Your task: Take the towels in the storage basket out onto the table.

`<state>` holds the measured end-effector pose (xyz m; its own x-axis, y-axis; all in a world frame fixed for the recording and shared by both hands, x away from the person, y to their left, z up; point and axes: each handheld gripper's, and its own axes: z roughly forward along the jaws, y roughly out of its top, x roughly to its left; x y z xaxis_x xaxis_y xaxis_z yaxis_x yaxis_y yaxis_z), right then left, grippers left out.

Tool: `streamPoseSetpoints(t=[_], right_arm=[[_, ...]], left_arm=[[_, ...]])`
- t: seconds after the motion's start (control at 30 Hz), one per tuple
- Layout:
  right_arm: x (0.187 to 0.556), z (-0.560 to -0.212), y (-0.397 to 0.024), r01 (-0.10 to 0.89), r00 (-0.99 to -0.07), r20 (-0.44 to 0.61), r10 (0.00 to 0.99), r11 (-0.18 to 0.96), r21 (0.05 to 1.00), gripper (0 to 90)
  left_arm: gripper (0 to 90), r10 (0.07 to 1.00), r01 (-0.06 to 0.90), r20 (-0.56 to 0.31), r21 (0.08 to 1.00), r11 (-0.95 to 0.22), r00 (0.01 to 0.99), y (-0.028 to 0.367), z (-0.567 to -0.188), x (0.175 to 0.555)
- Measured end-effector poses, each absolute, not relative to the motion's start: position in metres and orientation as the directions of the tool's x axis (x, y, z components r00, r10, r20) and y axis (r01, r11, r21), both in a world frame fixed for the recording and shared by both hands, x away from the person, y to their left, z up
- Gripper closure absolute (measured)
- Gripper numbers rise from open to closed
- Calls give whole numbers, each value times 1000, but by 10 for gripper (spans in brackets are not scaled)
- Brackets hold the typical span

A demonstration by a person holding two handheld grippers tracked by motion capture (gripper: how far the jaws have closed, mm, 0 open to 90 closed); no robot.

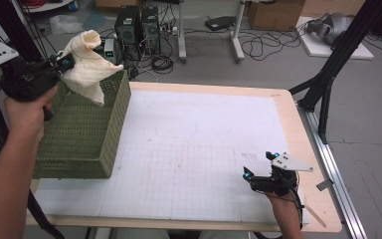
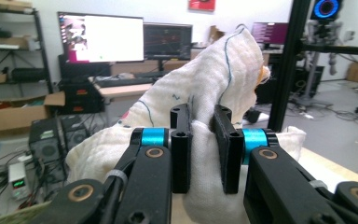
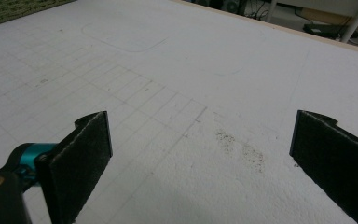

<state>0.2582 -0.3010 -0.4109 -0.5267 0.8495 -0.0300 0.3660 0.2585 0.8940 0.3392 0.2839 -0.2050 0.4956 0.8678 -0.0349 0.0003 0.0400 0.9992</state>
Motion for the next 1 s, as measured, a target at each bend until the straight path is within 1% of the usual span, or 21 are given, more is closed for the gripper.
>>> streamPoseSetpoints(t=[0.43, 0.7, 1.0], right_arm=[[258, -411, -300, 361, -528, -34, 849, 260, 896, 48], [258, -410, -301, 354, -529, -37, 848, 261, 898, 48], [258, -411, -300, 356, -533, -35, 845, 262, 897, 48]], left_arm=[[790, 765, 3, -17, 1000, 19, 643, 218, -208, 336], [790, 712, 6, -19, 1000, 21, 702, 187, -217, 334], [790, 635, 26, -38, 999, 29, 772, 153, -236, 329]])
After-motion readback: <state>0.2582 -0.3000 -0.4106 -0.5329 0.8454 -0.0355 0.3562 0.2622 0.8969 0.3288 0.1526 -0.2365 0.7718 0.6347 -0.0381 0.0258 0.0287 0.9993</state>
